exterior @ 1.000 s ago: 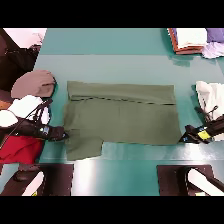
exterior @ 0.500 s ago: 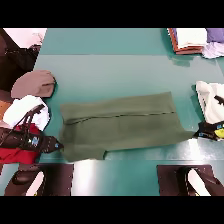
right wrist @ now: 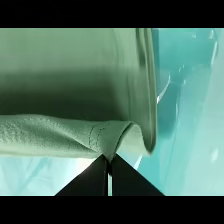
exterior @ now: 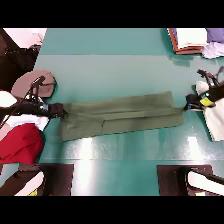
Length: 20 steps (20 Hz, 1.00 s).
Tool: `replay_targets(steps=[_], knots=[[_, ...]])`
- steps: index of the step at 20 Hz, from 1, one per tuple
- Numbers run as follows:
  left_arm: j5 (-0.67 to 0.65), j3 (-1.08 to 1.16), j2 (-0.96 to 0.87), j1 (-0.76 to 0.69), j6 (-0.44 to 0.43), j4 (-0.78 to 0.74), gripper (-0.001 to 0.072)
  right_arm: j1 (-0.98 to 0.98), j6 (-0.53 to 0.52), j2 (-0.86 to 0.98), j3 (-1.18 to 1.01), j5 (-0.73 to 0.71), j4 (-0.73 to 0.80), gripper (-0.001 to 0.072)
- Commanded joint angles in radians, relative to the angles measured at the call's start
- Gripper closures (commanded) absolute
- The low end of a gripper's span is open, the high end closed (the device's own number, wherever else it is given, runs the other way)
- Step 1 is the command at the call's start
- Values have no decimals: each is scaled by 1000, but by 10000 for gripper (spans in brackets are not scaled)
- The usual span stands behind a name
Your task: Fold the shirts.
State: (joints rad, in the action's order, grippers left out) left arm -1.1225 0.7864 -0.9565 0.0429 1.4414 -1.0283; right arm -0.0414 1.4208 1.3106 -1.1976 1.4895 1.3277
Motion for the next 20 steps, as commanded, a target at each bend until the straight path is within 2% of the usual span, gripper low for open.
replay_targets(steps=[1,4,6,7,8,9,11,13,14,15,16,18,19,20], knots=[[139,51,-150,0,-39,-4,683,39,1,169,-138,-30,-1,691],[227,59,-190,0,-54,-3,683,57,11,282,-253,-33,-2,691],[264,64,-190,1,-52,6,680,53,19,350,-325,-43,-68,687],[269,70,-190,0,-50,8,531,43,19,379,-357,-64,-137,634],[268,79,-190,0,-49,12,284,31,18,401,-383,-89,-213,441],[263,95,-190,0,-42,12,239,14,17,419,-406,-108,-287,320],[227,141,-187,0,-43,11,240,-14,-5,434,-435,-102,-349,321],[161,192,-183,0,-43,11,241,-51,-47,425,-435,-43,-332,321],[131,208,-183,0,-43,12,281,-75,-68,425,-435,5,-321,321],[101,215,-183,0,-44,13,496,-100,-91,425,-433,55,-318,321],[83,215,-183,0,-47,16,668,-124,-106,422,-420,86,-312,321],[63,215,-184,0,-54,16,683,-176,-122,421,-360,106,-315,316],[62,215,-184,0,-53,19,683,-205,-136,422,-314,99,-315,196],[61,215,-184,0,-53,19,683,-227,-161,422,-269,84,-315,117]])
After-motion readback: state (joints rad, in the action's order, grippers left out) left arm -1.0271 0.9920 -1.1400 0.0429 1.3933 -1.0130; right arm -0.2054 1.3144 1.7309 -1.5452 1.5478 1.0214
